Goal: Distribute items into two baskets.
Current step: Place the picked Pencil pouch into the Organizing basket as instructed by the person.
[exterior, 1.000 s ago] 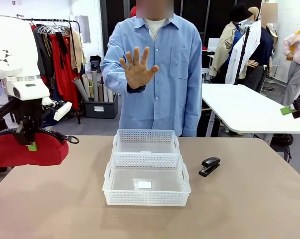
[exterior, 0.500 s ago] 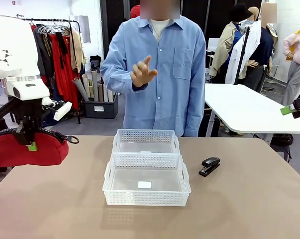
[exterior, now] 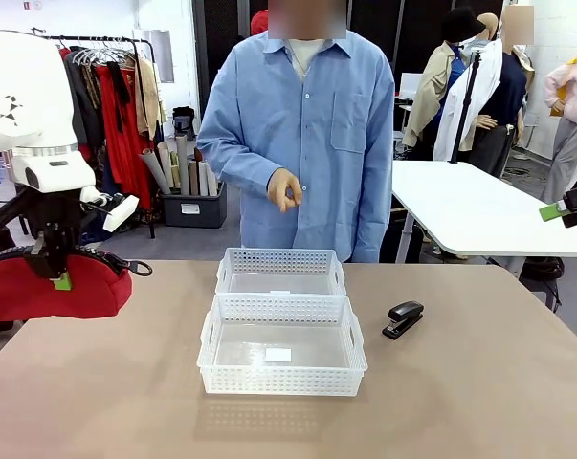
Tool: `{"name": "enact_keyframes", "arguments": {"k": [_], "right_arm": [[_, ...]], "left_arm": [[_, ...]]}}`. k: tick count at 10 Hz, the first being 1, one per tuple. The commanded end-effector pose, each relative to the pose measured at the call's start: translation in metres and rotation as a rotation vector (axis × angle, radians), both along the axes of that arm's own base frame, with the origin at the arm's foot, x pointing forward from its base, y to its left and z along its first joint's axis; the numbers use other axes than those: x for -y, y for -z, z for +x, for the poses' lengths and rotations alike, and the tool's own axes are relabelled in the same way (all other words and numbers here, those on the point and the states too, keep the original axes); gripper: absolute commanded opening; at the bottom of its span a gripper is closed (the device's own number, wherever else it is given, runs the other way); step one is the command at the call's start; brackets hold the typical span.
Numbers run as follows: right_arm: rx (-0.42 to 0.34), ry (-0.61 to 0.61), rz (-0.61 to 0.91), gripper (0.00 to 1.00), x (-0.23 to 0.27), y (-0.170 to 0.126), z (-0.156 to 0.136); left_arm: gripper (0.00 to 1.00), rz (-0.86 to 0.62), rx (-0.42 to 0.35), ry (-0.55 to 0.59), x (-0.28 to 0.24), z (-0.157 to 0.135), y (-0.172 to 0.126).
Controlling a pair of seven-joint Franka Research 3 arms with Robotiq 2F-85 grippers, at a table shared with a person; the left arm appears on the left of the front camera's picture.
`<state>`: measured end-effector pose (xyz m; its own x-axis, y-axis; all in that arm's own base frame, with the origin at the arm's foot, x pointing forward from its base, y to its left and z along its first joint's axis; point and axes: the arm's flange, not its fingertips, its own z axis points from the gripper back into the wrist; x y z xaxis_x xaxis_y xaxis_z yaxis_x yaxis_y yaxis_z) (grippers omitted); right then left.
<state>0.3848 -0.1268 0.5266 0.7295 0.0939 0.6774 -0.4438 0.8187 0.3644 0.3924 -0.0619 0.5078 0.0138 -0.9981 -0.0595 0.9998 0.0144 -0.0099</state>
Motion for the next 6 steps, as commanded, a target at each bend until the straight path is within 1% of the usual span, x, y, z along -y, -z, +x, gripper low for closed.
{"name": "enact_keyframes", "arguments": {"k": [1, 6], "right_arm": [[0.012, -0.004, 0.012, 1.00, -0.0009, -0.0008, 0.0011], [0.012, -0.004, 0.012, 1.00, -0.0009, -0.0008, 0.0011]], "left_arm": [[0.00, 0.002, 0.003, -0.006, -0.0038, -0.0021, -0.0009], [0.00, 0.002, 0.003, -0.006, -0.0038, -0.0021, -0.0009]]}}
